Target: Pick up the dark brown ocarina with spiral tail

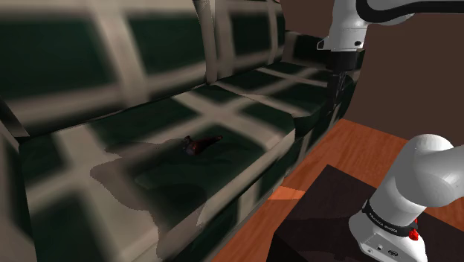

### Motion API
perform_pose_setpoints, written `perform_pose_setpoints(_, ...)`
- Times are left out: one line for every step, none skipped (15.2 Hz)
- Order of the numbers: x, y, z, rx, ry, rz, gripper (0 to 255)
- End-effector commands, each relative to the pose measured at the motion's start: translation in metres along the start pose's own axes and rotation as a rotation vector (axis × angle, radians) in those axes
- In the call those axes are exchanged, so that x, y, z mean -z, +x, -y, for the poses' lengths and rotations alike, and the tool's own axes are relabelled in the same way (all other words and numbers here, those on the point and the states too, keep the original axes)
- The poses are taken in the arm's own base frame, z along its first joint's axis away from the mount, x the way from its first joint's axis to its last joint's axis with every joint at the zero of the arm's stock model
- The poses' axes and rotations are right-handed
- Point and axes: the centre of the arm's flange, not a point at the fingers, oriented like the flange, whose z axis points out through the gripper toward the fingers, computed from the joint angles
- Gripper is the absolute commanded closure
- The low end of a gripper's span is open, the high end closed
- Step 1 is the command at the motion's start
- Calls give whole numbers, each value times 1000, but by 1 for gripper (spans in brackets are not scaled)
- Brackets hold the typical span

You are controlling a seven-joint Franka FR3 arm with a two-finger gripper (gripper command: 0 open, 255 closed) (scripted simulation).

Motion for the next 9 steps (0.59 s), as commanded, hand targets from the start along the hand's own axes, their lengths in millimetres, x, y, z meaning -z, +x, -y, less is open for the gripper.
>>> perform_pose_setpoints(0,0,0,0,0,0,0)
perform_pose_setpoints(-3,10,7,-6,-1,-2,0)
perform_pose_setpoints(-7,21,15,-11,-2,-3,0)
perform_pose_setpoints(-10,31,22,-17,-3,-5,0)
perform_pose_setpoints(-13,42,29,-23,-4,-6,0)
perform_pose_setpoints(-16,52,36,-29,-5,-8,0)
perform_pose_setpoints(-20,63,43,-34,-6,-10,0)
perform_pose_setpoints(-23,73,50,-40,-7,-11,0)
perform_pose_setpoints(-26,84,57,-46,-8,-13,0)
